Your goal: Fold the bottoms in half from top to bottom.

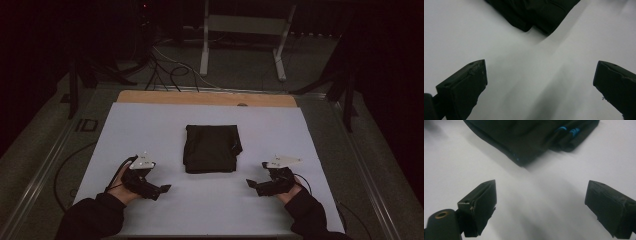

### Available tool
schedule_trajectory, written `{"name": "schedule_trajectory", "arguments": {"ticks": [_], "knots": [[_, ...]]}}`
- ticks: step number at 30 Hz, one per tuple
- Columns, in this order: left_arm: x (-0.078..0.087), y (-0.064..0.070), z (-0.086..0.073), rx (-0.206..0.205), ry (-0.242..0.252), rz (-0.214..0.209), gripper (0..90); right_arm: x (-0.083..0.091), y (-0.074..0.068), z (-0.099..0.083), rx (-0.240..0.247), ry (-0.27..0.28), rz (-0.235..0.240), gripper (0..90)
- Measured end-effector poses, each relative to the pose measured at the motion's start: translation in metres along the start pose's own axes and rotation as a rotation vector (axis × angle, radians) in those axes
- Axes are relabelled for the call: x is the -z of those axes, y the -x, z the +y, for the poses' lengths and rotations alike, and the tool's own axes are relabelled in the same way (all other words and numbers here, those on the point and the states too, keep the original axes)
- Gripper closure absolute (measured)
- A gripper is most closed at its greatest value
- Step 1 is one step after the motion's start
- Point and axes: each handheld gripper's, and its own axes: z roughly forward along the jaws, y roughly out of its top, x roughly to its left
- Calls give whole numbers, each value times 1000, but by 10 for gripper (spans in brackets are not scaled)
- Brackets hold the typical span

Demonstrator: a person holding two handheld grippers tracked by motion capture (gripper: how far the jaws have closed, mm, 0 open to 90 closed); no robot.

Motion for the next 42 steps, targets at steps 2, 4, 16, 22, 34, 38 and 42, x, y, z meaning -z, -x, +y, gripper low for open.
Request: {"name": "schedule_trajectory", "arguments": {"ticks": [2,4,16,22,34,38,42], "knots": [[3,1,-3,-3,-2,-3,1,5,0,-3,-3,5,-8,104],[7,2,-6,3,3,-4,1,9,-1,-7,-11,12,-14,104],[25,7,-25,35,21,4,1,29,-3,-22,-21,7,-42,104],[33,8,-34,32,26,24,1,33,-5,-26,-14,4,-54,104],[43,9,-43,41,47,34,1,45,-6,-35,-20,10,-74,105],[42,11,-43,35,50,35,1,41,-6,-35,-8,7,-67,105],[42,12,-42,31,56,28,1,39,-6,-34,-9,10,-58,105]]}}
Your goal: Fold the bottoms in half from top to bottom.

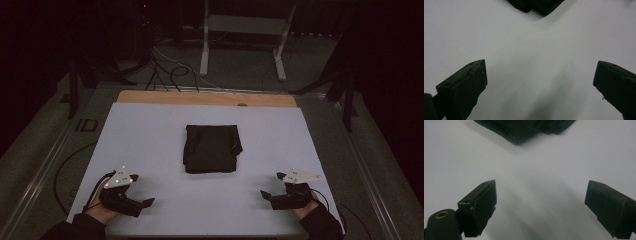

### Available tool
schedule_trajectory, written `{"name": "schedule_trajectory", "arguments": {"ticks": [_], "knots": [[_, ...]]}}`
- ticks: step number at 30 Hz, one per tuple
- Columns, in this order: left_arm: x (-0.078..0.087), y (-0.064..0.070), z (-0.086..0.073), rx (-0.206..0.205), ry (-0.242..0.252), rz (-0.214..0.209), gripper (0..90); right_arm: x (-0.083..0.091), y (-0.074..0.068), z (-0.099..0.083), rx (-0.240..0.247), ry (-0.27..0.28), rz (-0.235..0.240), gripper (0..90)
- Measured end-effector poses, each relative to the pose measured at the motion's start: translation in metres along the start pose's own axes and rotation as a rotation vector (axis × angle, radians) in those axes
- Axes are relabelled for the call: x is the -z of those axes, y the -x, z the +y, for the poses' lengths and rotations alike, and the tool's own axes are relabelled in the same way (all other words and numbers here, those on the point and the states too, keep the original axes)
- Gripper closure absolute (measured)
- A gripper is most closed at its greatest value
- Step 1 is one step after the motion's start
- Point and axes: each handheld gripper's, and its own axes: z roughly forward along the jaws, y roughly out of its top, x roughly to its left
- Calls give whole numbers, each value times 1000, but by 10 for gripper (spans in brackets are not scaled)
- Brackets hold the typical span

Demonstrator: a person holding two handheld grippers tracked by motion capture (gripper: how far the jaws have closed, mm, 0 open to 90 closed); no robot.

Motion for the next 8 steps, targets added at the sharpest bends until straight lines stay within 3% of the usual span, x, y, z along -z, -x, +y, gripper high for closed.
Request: {"name": "schedule_trajectory", "arguments": {"ticks": [8], "knots": [[-1,2,1,4,13,-16,1,-1,-1,1,20,8,0,105]]}}
